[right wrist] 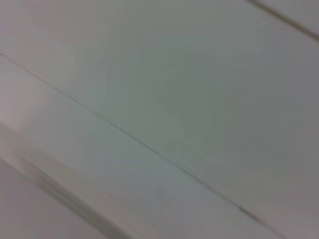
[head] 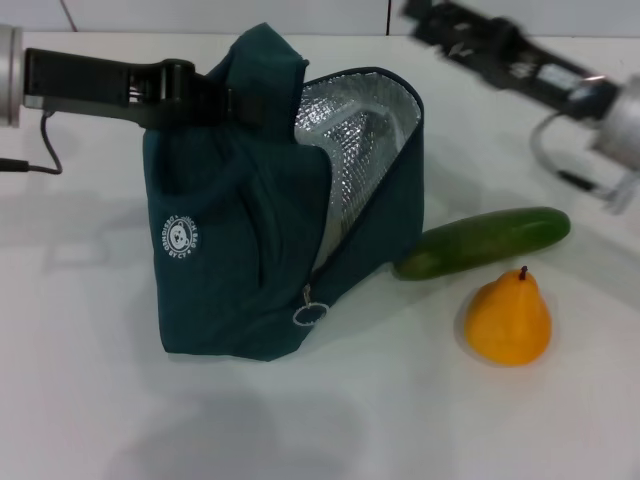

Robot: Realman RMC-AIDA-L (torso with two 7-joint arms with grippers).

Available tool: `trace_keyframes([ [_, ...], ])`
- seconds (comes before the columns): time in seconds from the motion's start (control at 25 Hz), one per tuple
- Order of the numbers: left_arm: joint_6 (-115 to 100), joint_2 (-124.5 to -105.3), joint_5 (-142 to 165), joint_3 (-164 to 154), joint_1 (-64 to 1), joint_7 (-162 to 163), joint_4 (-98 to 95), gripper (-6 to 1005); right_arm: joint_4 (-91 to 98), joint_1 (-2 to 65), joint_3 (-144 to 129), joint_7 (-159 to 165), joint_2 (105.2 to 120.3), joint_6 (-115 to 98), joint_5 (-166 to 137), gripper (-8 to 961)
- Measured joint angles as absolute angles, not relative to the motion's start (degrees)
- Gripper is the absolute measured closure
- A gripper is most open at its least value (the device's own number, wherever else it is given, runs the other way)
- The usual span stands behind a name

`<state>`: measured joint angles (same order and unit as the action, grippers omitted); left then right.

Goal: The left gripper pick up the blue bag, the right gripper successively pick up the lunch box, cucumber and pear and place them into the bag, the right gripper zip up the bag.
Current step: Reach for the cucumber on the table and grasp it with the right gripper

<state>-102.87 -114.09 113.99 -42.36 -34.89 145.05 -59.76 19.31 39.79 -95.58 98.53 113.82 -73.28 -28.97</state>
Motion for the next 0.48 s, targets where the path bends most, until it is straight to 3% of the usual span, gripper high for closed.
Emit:
trace_keyframes([
  [0.12, -102.8, -113.99, 114.0, -42.4, -34.4, 144.9, -59.8, 960, 20.9, 38.0, -94.0, 94.5, 110.19, -75.8, -31.3, 352],
  [0.28, -102.8, -113.89, 114.0, -42.4, -33.9, 144.8, -60.1, 960, 24.8, 36.9, -91.4, 93.0, 104.07, -75.8, -39.6, 241],
  [0.4, -102.7, -113.84, 114.1, -42.4, -33.9, 144.6, -60.0, 960, 29.5, 37.1, -86.1, 93.5, 100.81, -77.3, -51.5, 157],
  [0.48, -102.7, -113.84, 114.1, -42.4, -33.9, 144.5, -60.0, 960, 34.5, 37.3, -81.7, 95.9, 99.49, -78.6, -62.1, 133],
])
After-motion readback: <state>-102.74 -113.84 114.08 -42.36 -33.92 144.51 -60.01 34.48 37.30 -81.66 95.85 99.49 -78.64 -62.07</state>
